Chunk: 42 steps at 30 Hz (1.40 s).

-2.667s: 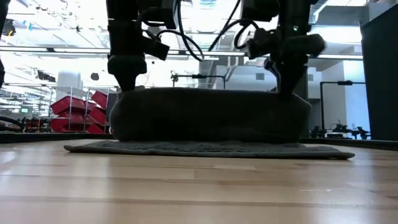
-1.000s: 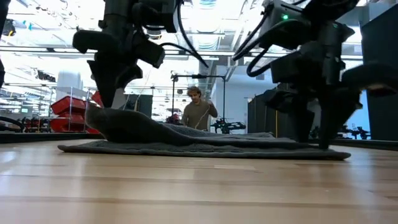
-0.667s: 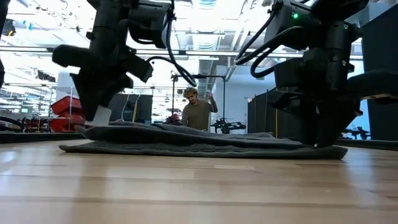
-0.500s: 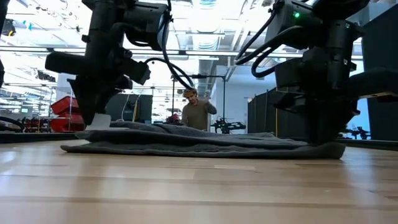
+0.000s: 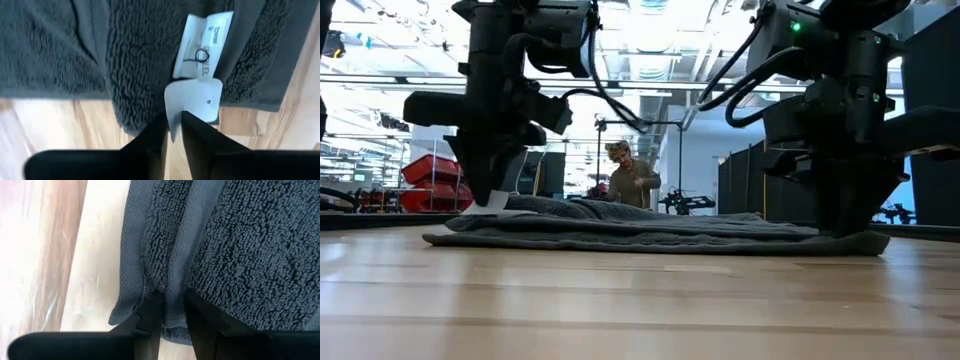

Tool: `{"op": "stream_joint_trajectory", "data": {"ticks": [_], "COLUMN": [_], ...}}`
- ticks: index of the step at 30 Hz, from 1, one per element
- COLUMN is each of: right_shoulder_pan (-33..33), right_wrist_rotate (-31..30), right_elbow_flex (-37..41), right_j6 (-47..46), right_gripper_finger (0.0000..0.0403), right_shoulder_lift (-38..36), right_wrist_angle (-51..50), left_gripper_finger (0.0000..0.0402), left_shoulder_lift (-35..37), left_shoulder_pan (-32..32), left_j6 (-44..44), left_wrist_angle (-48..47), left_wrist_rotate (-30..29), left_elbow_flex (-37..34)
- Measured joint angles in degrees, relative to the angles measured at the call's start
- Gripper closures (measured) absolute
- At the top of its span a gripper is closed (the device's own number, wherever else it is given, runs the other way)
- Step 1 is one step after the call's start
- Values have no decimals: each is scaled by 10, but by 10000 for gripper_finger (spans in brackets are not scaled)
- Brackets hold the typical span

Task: Roll towel
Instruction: Fold the black towel

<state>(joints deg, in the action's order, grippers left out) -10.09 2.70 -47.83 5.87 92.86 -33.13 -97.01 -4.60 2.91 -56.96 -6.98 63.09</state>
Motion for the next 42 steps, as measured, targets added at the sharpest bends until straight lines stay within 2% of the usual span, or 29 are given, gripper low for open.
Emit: {"op": "stream_joint_trajectory", "data": {"ticks": [9,15,19,24,26,33,36,39,42], "right_shoulder_pan": [0,0,0,6,10,25,24,24,24], "right_wrist_rotate": [3,3,4,5,10,32,32,32,33], "right_elbow_flex": [-1,-2,-15,-44,-45,-43,-43,-43,-43], "right_j6": [-2,-18,-11,-34,-42,-14,-9,-9,-9], "right_gripper_finger": [326,326,328,330,330,303,304,328,376], "right_shoulder_lift": [0,0,1,1,1,2,2,2,2], "right_wrist_angle": [-32,-45,-73,-97,-97,-138,-141,-132,-125], "left_gripper_finger": [255,239,271,369,392,400,401,401,401], "left_shoulder_lift": [0,0,0,0,0,0,0,0,0], "left_shoulder_pan": [-1,-1,-1,-1,-1,-1,-1,-1,-1], "left_j6": [-16,3,13,13,11,10,10,10,10], "left_wrist_angle": [33,72,95,104,104,104,104,104,104], "left_wrist_rotate": [20,22,22,22,22,17,15,15,15], "left_elbow_flex": [-37,-66,-73,-73,-73,-73,-73,-73,-73]}}
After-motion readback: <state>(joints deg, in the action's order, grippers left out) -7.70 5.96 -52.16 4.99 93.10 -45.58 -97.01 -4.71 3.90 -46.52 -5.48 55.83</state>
